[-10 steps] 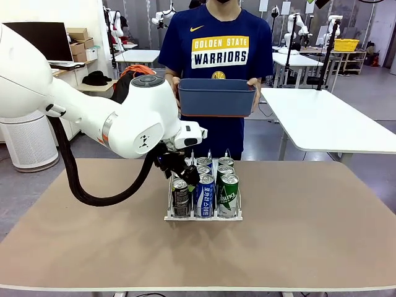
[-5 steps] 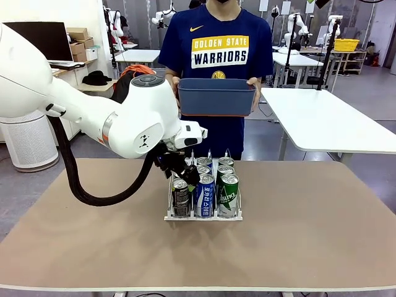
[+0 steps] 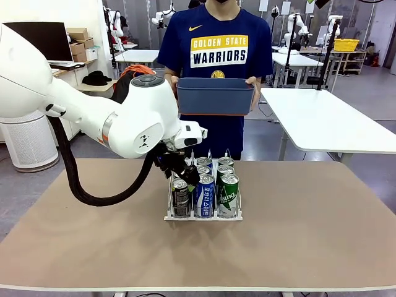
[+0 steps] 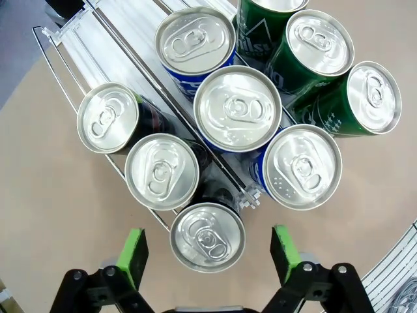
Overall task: Fill the beverage cans into the dispenser.
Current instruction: Place the picked Pepsi coke in the line of the Automatic Can Dispenser with the same cans.
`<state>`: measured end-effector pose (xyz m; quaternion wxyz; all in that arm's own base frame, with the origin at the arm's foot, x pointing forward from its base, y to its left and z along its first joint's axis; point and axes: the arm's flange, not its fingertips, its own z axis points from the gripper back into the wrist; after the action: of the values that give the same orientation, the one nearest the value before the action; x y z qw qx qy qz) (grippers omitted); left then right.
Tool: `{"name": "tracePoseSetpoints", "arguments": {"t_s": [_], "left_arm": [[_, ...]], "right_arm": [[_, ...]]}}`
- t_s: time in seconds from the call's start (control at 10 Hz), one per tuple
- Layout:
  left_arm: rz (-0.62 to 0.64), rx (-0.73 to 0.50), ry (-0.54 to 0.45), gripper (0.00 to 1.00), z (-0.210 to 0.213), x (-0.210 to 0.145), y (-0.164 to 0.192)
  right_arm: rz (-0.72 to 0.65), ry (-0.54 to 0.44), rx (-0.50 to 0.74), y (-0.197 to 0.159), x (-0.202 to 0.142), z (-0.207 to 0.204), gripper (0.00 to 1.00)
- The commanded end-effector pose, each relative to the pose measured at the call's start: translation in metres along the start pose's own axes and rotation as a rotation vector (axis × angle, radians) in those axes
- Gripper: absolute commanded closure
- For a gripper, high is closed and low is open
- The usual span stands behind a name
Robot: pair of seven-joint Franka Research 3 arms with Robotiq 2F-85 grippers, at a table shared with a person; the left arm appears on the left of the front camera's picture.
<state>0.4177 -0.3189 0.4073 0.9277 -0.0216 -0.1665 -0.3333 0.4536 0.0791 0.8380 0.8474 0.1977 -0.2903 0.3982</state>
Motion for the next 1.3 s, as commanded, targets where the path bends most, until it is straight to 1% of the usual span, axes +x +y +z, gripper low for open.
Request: {"name": "tracePoseSetpoints", "arguments": {"t_s": [0.0, 0.3, 0.4, 0.5, 0.7, 0.9, 1.0, 1.2], "left_arm": [[-0.002, -0.008, -0.001, 0.00, -0.001, 0.002, 0.002], [0.000, 0.000, 0.000, 0.00, 0.000, 0.000, 0.000], [-0.011, -0.034, -0.008, 0.00, 0.009, -0.001, 0.003], [-0.028, -0.087, -0.014, 0.00, 0.022, -0.008, 0.013], [-0.019, -0.117, -0.006, 0.00, 0.042, -0.017, 0.034], [-0.067, -0.164, -0.046, 0.00, 0.086, -0.033, 0.059], [-0.077, -0.140, -0.027, 0.00, 0.106, -0.037, 0.070], [-0.146, -0.135, -0.095, 0.00, 0.158, -0.040, 0.097]], "right_arm": [[-0.009, 0.001, 0.004, 0.001, -0.001, 0.000, 0.00], [-0.009, 0.001, 0.004, 0.001, -0.001, 0.000, 0.00], [-0.009, 0.001, 0.004, 0.001, -0.001, 0.000, 0.00], [-0.009, 0.001, 0.004, 0.001, -0.001, 0.000, 0.00], [-0.009, 0.001, 0.004, 0.001, -0.001, 0.000, 0.00], [-0.009, 0.001, 0.004, 0.001, -0.001, 0.000, 0.00], [-0.009, 0.001, 0.004, 0.001, -0.001, 0.000, 0.00], [-0.009, 0.001, 0.004, 0.001, -0.001, 0.000, 0.00]]}}
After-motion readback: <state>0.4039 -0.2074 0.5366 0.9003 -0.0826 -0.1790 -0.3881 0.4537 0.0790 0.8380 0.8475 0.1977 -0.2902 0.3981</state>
